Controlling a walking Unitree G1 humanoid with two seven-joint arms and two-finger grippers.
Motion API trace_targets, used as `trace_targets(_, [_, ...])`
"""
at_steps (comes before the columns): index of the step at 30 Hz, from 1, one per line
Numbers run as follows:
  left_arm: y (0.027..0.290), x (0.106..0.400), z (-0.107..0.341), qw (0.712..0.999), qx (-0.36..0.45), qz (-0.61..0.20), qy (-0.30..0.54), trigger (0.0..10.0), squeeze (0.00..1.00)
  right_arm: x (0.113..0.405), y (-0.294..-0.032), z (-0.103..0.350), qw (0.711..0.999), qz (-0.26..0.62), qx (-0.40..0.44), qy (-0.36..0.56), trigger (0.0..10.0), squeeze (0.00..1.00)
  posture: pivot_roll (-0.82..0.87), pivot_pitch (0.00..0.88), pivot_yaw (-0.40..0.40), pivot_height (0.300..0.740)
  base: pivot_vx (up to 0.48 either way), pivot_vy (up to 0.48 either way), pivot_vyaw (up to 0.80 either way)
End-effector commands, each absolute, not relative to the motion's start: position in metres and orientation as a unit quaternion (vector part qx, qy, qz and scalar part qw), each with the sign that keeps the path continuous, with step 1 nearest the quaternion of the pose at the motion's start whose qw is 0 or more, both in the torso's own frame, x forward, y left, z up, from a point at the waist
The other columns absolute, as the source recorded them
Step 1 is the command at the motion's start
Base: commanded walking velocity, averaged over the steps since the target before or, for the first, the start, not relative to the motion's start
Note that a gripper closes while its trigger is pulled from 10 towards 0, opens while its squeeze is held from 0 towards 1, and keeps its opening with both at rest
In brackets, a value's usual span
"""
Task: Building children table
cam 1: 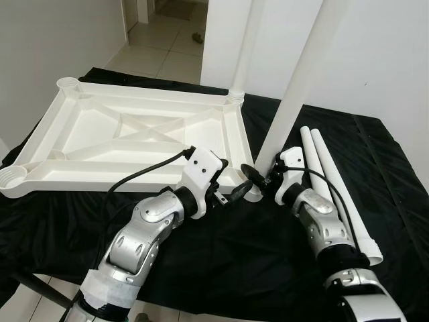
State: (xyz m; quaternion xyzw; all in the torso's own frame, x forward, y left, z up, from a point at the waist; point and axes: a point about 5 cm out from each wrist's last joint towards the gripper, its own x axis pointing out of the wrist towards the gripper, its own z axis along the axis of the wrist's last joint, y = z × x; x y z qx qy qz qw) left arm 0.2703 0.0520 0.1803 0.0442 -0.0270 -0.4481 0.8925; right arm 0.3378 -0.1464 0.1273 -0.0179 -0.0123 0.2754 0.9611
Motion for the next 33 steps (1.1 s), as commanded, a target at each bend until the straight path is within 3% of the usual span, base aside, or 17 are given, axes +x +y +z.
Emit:
trace_targets(1, [0.05, 0.268, 0.182, 0.896, 0.041, -0.44, -0.03, 10.0, 0.0, 0.336, -0.141, 0.124, 0.964, 0.266, -0.022, -0.001, 10.0, 0.0, 0.17, 0.039, -0.093, 0.74, 0.0, 0.0, 0.0])
trace_targets(7, [0.05, 0.268, 0.181, 0.896, 0.042, -0.441, -0.029, 10.0, 0.0, 0.333, -0.138, 0.132, 0.984, 0.176, 0.001, -0.013, 10.0, 0.0, 0.16, 0.039, -0.094, 0.74, 0.0, 0.0, 0.0])
trace_targets(12, [0.049, 0.269, 0.181, 0.895, 0.04, -0.443, -0.028, 10.0, 0.0, 0.316, -0.132, 0.124, 1.0, 0.012, -0.001, 0.007, 10.0, 0.0, 0.16, 0.041, -0.093, 0.74, 0.0, 0.0, 0.0])
trace_targets(17, [0.048, 0.269, 0.181, 0.895, 0.04, -0.444, -0.029, 10.0, 0.0, 0.308, -0.118, 0.124, 1.0, 0.014, 0.011, 0.009, 10.0, 0.0, 0.16, 0.04, -0.093, 0.74, 0.0, 0.0, 0.0])
trace_targets(24, [0.047, 0.269, 0.182, 0.894, 0.038, -0.445, -0.03, 10.0, 0.0, 0.31, -0.125, 0.124, 0.999, -0.005, 0.024, 0.024, 10.0, 0.0, 0.15, 0.04, -0.093, 0.74, 0.0, 0.0, 0.0])
trace_targets(25, [0.047, 0.269, 0.182, 0.894, 0.038, -0.445, -0.03, 10.0, 0.0, 0.309, -0.124, 0.124, 0.999, -0.004, 0.021, 0.024, 10.0, 0.31, 0.15, 0.038, -0.096, 0.74, 0.0, 0.0, 0.0])
trace_targets(26, [0.047, 0.269, 0.182, 0.894, 0.038, -0.445, -0.03, 10.0, 0.0, 0.306, -0.12, 0.127, 1.0, 0.002, 0.024, 0.02, 10.0, 1.0, 0.16, 0.037, -0.099, 0.74, 0.0, 0.0, 0.0])
trace_targets(33, [0.048, 0.27, 0.182, 0.896, 0.039, -0.442, -0.032, 10.0, 0.0, 0.308, -0.111, 0.137, 0.996, 0.056, 0.068, -0.004, 10.0, 1.0, 0.16, 0.029, -0.104, 0.74, 0.0, 0.0, 0.0])
